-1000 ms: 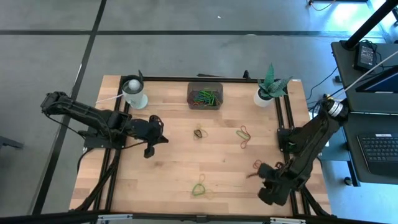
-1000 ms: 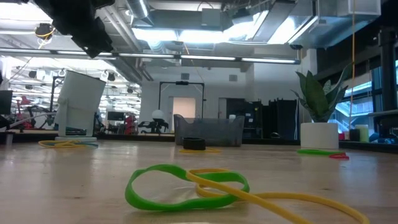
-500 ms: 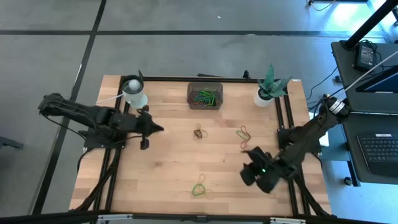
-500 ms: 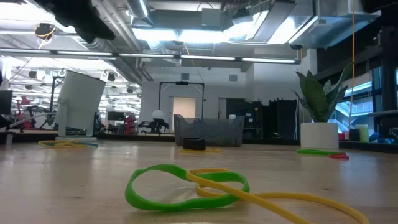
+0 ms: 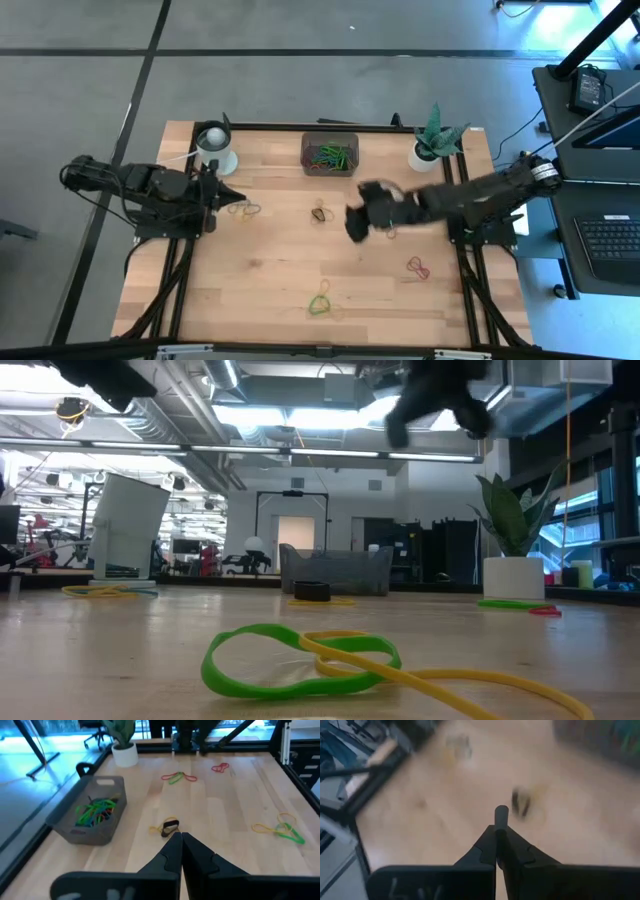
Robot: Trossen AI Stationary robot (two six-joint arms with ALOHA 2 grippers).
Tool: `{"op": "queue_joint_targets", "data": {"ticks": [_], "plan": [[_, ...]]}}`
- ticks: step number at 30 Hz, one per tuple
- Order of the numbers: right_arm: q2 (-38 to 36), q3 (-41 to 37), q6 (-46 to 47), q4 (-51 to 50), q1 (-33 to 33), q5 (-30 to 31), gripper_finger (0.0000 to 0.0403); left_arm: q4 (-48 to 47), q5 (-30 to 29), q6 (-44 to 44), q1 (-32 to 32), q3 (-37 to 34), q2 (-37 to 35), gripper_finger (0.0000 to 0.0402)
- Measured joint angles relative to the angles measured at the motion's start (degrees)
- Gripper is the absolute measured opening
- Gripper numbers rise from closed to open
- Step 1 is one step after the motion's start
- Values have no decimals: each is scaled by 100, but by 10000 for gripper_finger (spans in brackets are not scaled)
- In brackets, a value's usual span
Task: Pick and place rubber bands into bin
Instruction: Put the black rubber band into the bin
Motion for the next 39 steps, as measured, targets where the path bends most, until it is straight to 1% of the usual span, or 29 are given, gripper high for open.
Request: {"op": "queue_joint_targets", "data": {"ticks": [5,10,13,17,20,22,24,29,34,39], "plan": [[21,889,-1553,-39,-1238,-560,9,124,-13,331,2,-70,-67,2],[311,1753,-2738,-170,-2391,-1218,8,1535,-229,596,13,-845,-177,2],[695,2264,-3187,-439,-2971,-1692,4,2182,-303,621,101,-1273,-225,2],[1488,2911,-3669,-1205,-3550,-2237,4,2671,-159,513,349,-1600,-322,2],[2141,3343,-4046,-1774,-3793,-2294,4,2840,255,476,613,-1727,-394,2],[2559,3566,-4276,-1991,-3887,-2299,4,3029,378,472,810,-1831,-451,2],[2946,3737,-4450,-2089,-3959,-2357,4,3211,484,467,1001,-1937,-506,2],[3782,4004,-4735,-2078,-4103,-2816,4,3347,743,258,1366,-2028,-589,3],[4333,4030,-4736,-2010,-4182,-2845,5,3316,677,438,1471,-2028,-586,2],[4656,4043,-4735,-1986,-4249,-2845,6,3307,553,116,1471,-2028,-585,2]]}}
